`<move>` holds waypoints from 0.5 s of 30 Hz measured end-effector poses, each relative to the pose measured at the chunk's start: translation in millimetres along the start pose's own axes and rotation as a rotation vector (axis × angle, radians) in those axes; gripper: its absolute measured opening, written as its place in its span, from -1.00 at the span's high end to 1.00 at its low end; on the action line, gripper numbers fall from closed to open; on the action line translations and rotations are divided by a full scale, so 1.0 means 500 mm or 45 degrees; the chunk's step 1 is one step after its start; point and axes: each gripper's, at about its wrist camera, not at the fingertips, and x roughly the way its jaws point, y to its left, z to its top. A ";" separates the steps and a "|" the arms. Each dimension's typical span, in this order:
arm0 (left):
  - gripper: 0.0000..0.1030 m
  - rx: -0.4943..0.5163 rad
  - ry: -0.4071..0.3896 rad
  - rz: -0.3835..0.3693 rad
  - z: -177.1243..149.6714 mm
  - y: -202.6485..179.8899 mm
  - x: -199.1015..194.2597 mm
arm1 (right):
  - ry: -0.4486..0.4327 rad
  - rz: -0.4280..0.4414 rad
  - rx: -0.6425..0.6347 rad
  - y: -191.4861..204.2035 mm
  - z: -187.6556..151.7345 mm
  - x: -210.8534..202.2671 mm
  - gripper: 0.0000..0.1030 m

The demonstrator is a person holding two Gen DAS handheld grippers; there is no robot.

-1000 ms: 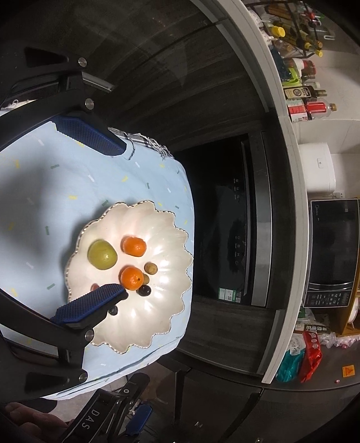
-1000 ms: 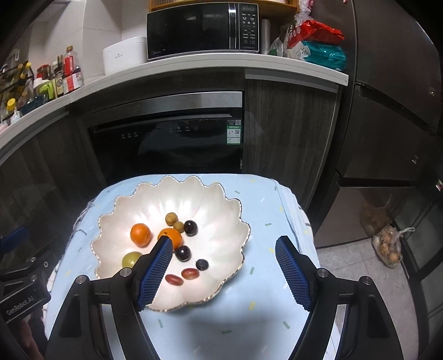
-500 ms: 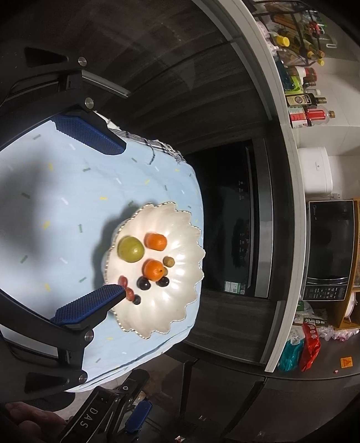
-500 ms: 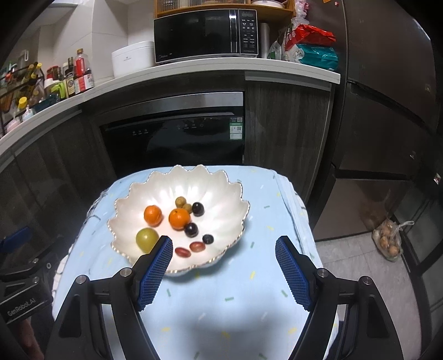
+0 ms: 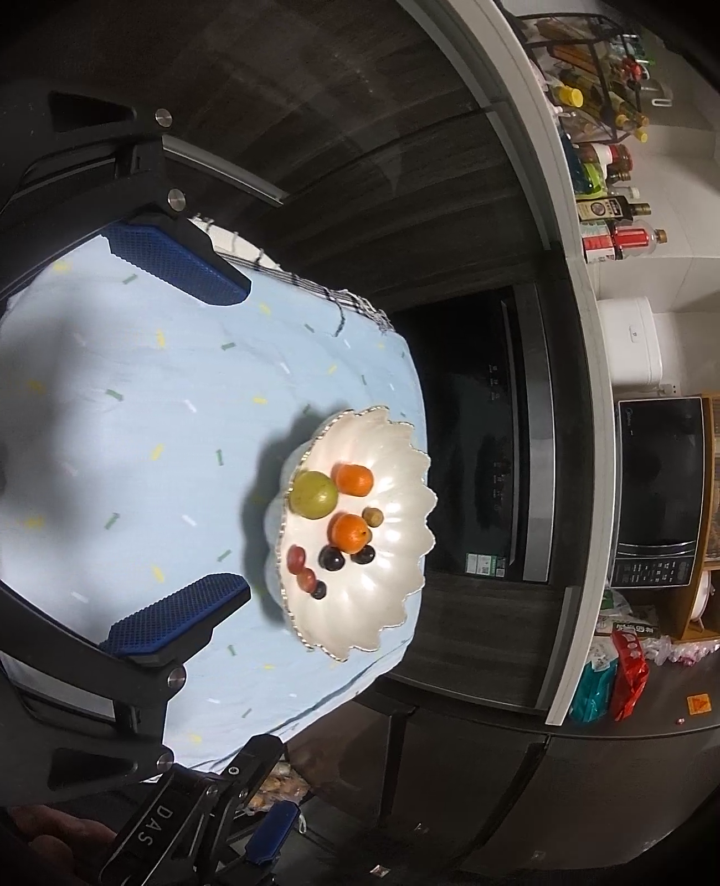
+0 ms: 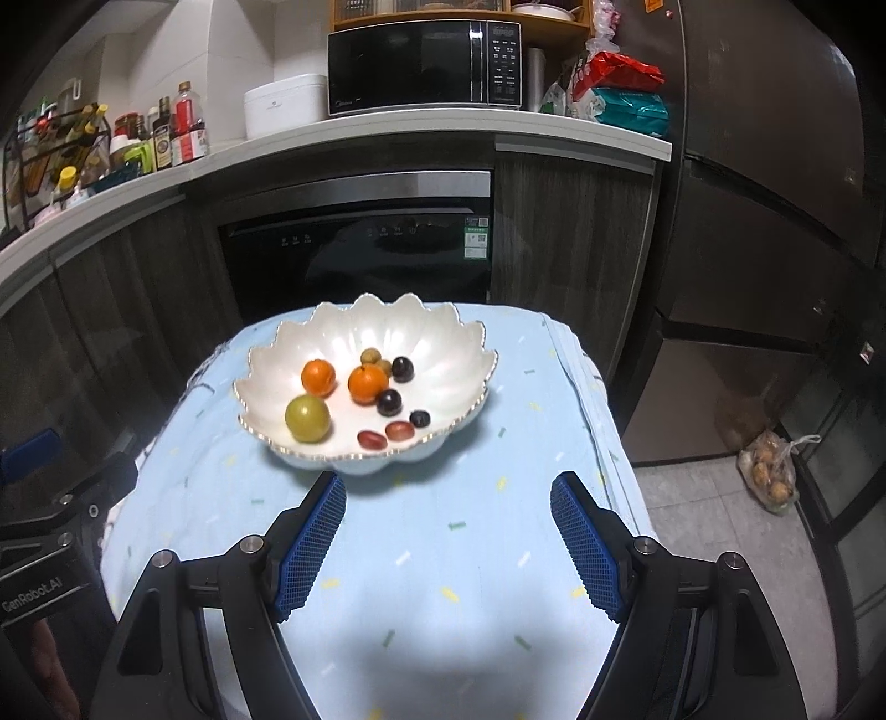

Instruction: Organize fruits

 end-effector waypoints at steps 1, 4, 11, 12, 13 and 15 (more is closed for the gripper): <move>-0.93 0.001 0.004 -0.001 -0.006 0.001 -0.001 | -0.001 -0.002 -0.004 0.000 -0.006 -0.003 -0.51; -0.93 0.007 0.001 0.004 -0.026 0.002 -0.009 | -0.016 -0.011 -0.018 0.002 -0.025 -0.016 -0.51; -0.99 -0.006 -0.014 0.010 -0.063 0.009 -0.020 | -0.055 -0.018 -0.025 0.006 -0.053 -0.039 -0.51; -0.99 -0.010 -0.014 0.012 -0.066 0.011 -0.021 | -0.056 -0.014 -0.024 0.007 -0.056 -0.041 -0.51; -0.99 -0.013 -0.015 0.014 -0.068 0.013 -0.022 | -0.053 -0.010 -0.026 0.009 -0.058 -0.041 -0.51; -0.99 -0.018 -0.011 0.017 -0.077 0.015 -0.025 | -0.051 -0.006 -0.027 0.011 -0.064 -0.043 -0.51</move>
